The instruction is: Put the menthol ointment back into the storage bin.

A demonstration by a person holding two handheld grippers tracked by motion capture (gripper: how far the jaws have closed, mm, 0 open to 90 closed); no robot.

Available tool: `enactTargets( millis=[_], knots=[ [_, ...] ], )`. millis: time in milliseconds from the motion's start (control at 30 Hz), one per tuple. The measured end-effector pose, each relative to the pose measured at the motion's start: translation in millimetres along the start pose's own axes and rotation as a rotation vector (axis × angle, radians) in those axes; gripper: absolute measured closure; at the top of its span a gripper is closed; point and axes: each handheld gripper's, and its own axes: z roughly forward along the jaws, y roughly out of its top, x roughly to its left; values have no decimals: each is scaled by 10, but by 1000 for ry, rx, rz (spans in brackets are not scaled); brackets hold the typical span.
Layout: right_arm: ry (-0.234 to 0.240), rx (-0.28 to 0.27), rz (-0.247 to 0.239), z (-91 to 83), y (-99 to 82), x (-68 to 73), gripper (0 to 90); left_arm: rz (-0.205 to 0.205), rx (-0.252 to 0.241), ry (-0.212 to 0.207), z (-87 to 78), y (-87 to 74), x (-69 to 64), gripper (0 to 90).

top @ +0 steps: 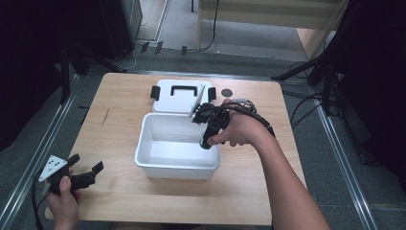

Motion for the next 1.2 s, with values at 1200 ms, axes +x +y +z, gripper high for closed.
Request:
enactTargets(
  millis=[1200],
  knots=[
    [-24, 77, -239, 669, 116, 133, 510, 1, 7, 1, 2, 1, -1, 1]
  ],
)
